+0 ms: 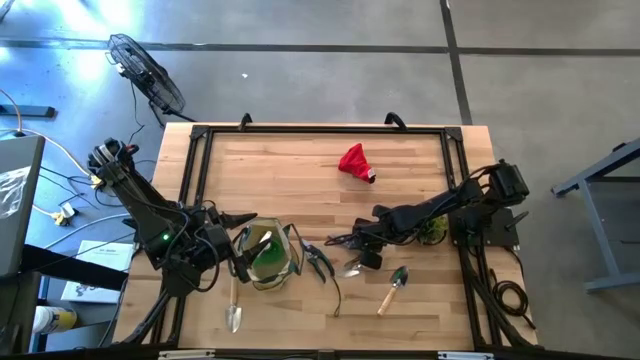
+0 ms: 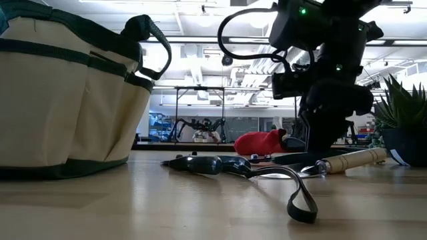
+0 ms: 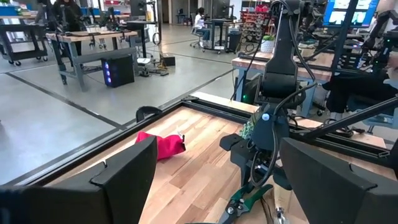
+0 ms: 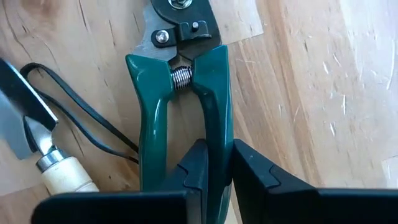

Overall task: Pick & Place Garden tools in Gardening bag
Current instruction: Put the right green shears into the brown gardening bag

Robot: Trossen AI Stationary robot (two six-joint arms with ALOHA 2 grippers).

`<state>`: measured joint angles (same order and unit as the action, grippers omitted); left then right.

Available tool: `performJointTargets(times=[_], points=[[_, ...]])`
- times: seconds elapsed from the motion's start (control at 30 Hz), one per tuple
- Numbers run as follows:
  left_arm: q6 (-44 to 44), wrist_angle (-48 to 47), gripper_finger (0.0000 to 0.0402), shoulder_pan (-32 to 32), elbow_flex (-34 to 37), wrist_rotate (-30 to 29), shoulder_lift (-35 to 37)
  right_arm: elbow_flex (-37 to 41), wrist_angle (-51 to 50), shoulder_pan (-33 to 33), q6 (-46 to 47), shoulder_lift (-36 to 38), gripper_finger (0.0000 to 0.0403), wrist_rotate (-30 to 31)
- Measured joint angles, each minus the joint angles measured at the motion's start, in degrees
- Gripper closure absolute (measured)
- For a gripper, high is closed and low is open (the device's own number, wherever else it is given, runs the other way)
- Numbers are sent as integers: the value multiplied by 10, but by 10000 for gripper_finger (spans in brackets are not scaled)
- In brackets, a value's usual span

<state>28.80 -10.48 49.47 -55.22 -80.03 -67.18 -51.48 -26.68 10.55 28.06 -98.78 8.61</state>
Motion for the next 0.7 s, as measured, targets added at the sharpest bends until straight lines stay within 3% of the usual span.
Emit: performJointTargets(times=[0.47,0.7], points=[[0,-2,73,0,0,1,0,1,3,5,-16,5,365,74],[1,-1,73,0,0,11,0,1,3,22,-34,80,365,151]])
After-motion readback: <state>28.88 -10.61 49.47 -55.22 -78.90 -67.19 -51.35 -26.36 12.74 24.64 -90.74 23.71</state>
